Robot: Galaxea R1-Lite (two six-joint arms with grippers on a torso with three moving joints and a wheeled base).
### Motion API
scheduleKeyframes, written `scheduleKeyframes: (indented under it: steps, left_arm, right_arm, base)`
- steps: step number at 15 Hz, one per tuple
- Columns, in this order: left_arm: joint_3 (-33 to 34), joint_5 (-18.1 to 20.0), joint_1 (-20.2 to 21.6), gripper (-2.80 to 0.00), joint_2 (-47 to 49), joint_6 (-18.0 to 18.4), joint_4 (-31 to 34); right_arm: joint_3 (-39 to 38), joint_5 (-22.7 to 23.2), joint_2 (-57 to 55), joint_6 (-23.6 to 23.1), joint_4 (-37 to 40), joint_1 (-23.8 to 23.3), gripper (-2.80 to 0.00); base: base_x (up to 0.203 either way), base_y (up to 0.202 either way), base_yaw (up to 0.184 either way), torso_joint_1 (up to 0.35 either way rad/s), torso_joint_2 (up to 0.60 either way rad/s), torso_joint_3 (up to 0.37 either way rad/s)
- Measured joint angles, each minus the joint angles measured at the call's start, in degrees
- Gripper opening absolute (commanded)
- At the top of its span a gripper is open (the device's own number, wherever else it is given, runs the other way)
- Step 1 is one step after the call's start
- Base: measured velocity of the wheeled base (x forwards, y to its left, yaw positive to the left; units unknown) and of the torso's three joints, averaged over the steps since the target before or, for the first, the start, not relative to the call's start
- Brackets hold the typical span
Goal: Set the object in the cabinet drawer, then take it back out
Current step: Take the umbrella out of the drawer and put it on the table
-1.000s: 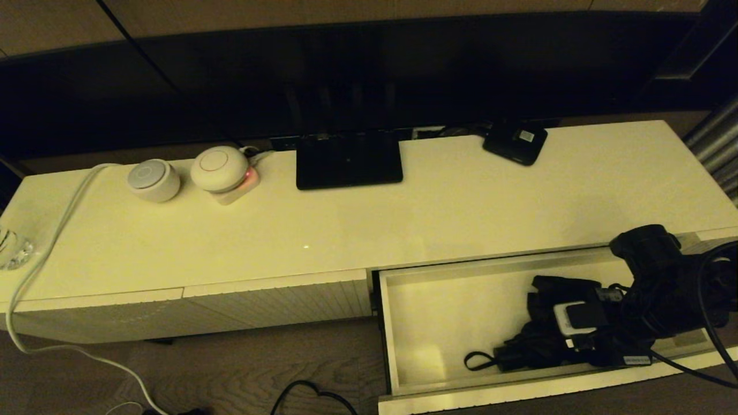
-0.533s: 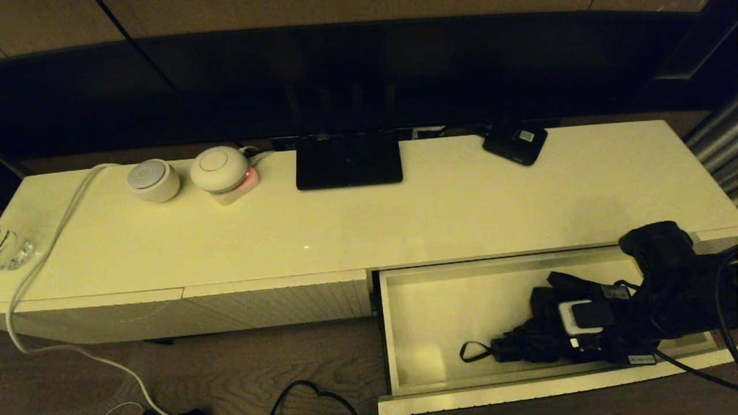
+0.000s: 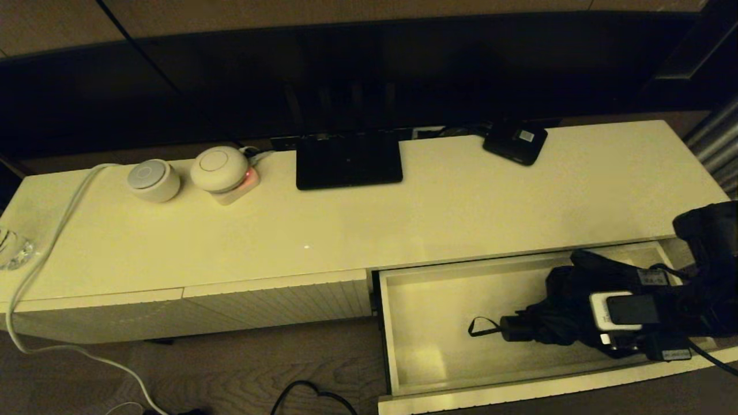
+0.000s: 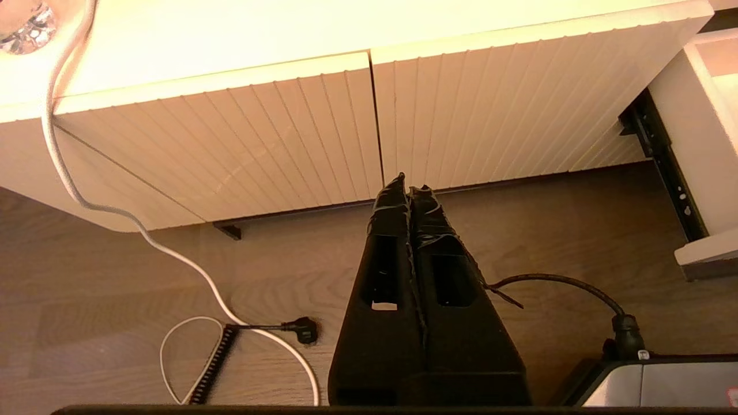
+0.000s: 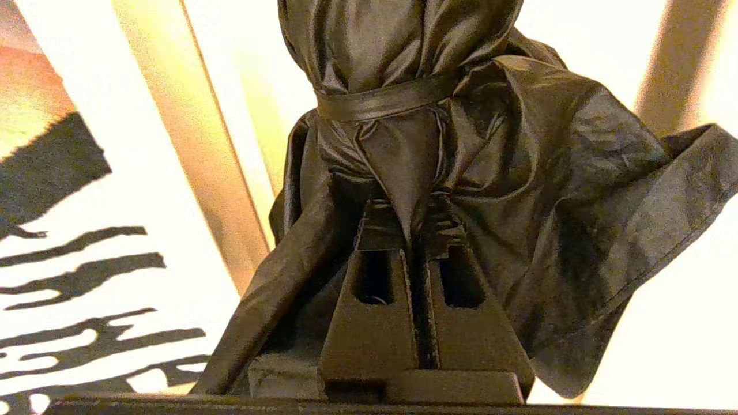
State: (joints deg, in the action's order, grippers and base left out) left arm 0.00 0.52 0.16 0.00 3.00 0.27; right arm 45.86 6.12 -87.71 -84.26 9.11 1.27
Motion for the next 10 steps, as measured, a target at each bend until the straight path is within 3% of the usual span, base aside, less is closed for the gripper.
scheduleKeyframes:
  steps: [7,10]
  left_arm:
    - [0.0,0.0,0.0,-2.80,0.0,0.0,0.0]
    - [0.0,0.0,0.0,-2.80,0.0,0.0,0.0]
  right_arm:
    - [0.0,0.1,12.7,0.2,1.9,-0.1,-2.80]
    - [4.0,0.1,16.3,0.3,1.6,-0.1,-2.80]
  base:
    - [0.000,0.000,0.000,0.000,0.00,0.000]
    - [0.000,0.000,0.000,0.000,0.00,0.000]
